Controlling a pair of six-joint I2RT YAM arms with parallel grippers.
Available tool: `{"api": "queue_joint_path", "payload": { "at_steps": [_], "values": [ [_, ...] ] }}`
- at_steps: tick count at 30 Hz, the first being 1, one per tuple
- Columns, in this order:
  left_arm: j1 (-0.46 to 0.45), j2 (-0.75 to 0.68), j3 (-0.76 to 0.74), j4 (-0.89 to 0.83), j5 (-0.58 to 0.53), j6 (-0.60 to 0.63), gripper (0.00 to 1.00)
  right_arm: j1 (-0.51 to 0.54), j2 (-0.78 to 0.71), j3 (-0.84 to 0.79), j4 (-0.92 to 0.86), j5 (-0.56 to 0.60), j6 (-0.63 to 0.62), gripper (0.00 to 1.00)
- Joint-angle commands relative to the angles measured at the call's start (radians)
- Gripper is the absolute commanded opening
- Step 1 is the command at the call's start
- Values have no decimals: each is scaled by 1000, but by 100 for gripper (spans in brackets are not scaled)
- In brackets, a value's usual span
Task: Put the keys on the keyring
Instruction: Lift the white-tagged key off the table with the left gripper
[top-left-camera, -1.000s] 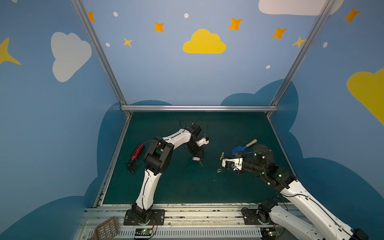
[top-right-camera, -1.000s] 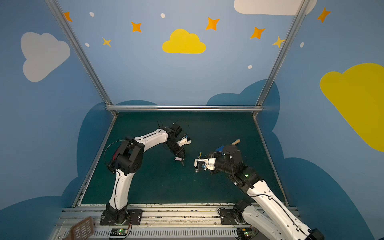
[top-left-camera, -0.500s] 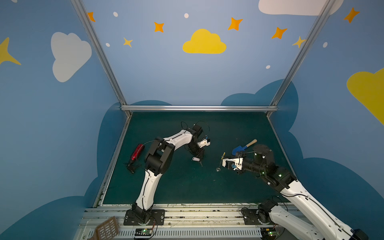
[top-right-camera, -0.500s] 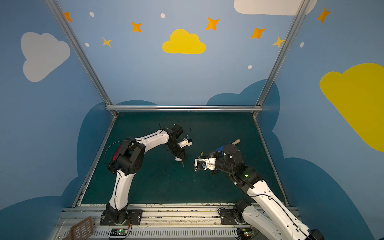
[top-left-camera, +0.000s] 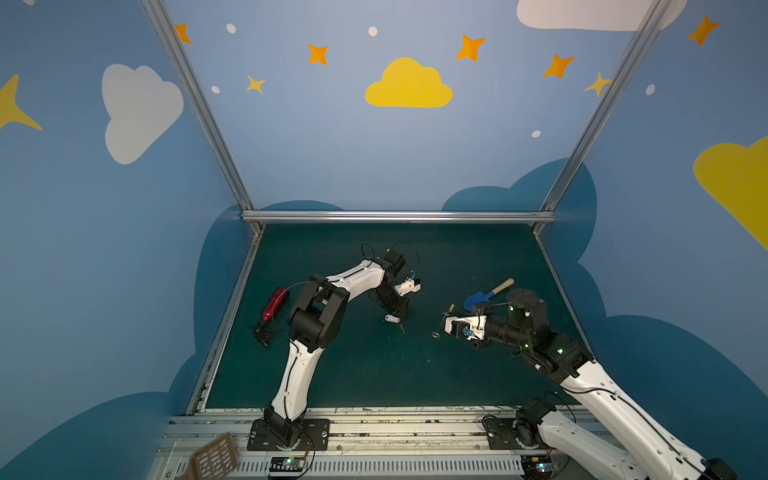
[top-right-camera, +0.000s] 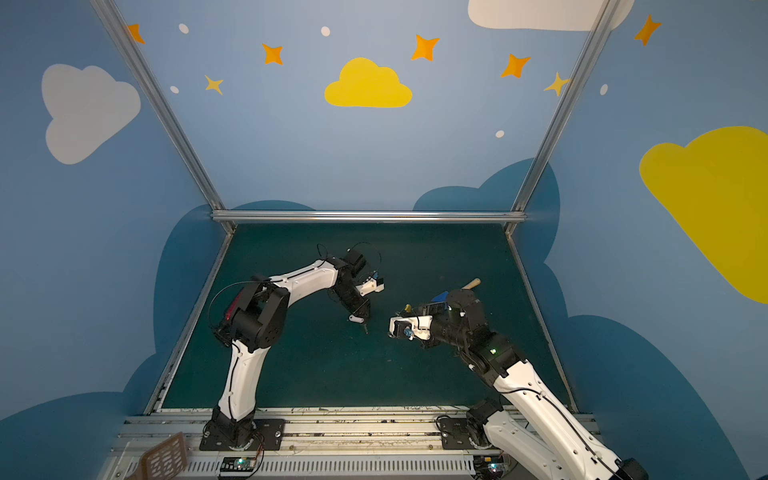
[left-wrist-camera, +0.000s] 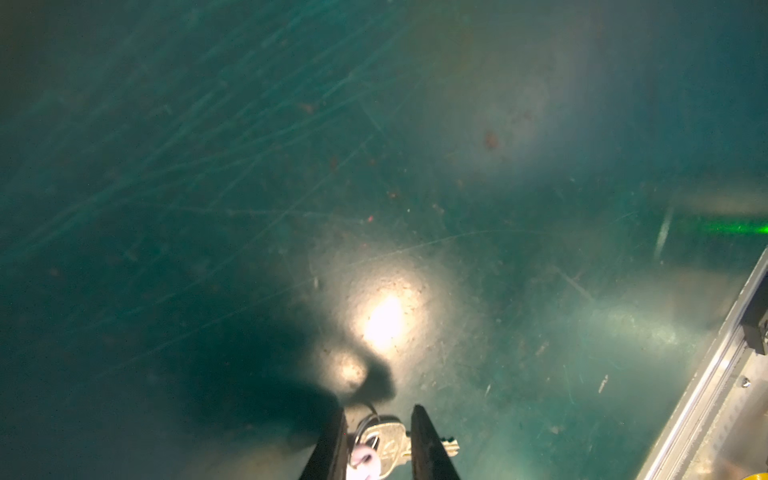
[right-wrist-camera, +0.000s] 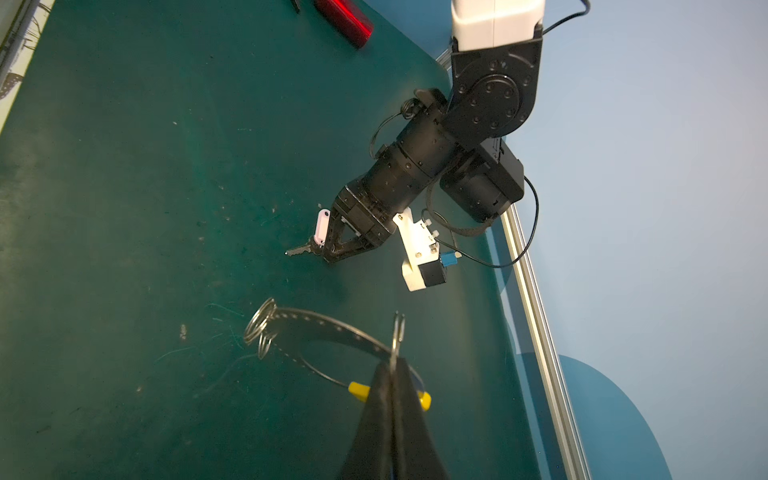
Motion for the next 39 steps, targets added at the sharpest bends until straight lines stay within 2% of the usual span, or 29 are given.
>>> {"api": "queue_joint_path", "payload": {
  "at_steps": [1, 12, 32, 39],
  "values": [
    [0, -9, -43, -53, -16, 13, 26, -6, -7, -11, 4, -20, 20, 0],
    [4, -16, -54, -51, -17, 13, 15, -14, -2, -12, 12, -27, 21, 0],
    [5, -83, -81, 6, 14, 2, 6, -24, 7, -23, 16, -49, 35, 0],
    [-12, -114, -117, 128, -76, -89, 6, -26, 7, -25, 17, -43, 37, 0]
  ]
}}
